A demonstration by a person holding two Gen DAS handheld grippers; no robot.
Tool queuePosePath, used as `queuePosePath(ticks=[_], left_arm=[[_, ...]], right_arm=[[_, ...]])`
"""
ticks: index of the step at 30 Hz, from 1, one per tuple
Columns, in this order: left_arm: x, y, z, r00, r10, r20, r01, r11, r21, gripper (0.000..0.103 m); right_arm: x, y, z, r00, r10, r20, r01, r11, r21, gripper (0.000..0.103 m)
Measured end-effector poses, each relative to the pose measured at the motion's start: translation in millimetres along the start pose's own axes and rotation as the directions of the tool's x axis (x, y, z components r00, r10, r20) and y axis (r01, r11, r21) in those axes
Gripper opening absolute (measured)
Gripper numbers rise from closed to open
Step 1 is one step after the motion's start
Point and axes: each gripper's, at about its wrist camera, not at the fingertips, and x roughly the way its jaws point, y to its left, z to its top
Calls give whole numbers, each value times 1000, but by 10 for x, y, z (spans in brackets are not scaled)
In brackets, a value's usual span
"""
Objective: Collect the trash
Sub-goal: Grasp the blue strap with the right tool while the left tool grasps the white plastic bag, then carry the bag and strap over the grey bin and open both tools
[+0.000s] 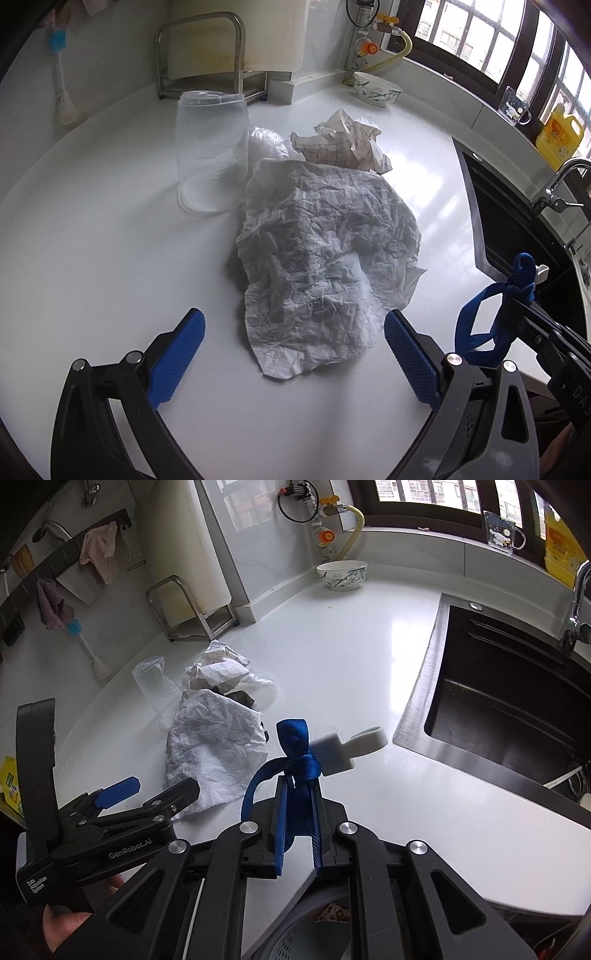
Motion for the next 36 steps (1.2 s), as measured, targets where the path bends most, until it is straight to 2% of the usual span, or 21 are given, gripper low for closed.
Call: queuePosePath(ticks=[1, 3, 4, 5, 6, 8, 9, 16, 27, 36], left_arm=[[22, -25, -5, 1000, 7, 2, -8, 1000, 5, 90], [81, -72, -4, 1000, 19, -14, -19, 1000, 17, 74], [112, -83, -8, 999, 20, -30, -19, 1000, 21, 61], [106, -100, -16, 999, 37, -22, -36, 999, 32, 57], [103, -111, -27, 999, 29, -22, -28, 999, 37, 51], [75, -109, -36, 999, 15, -28, -14, 999, 33, 27], [57, -101, -44, 999, 9, -32, -8, 1000, 25, 24], [-216, 1, -52, 1000, -14, -3, 14, 1000, 3, 8], [-681, 110, -32, 998, 25, 59, -26, 1000, 3, 7], [-1038, 36, -225, 994, 65, 92, -64, 998, -13, 7]], right_arm=[[-9, -27, -8, 1000, -2, 0, 2, 1000, 5, 11], [-29, -73, -33, 1000, -5, 1, 4, 1000, 15, 11], [-37, -92, -39, 1000, -5, 2, 5, 1000, 19, 11], [-45, -107, -41, 1000, -5, 4, 5, 1000, 23, 11], [-52, -118, -44, 1000, -4, 5, 3, 1000, 27, 11], [-63, -130, -46, 1000, -3, 7, 3, 1000, 30, 11], [-70, -137, -47, 1000, 0, 7, 0, 999, 32, 11], [-131, -115, -26, 1000, 18, 17, -18, 999, 30, 11], [-252, -33, -67, 998, 59, 21, -59, 998, 8, 11], [-483, -35, -166, 994, 105, 18, -105, 994, -39, 11]])
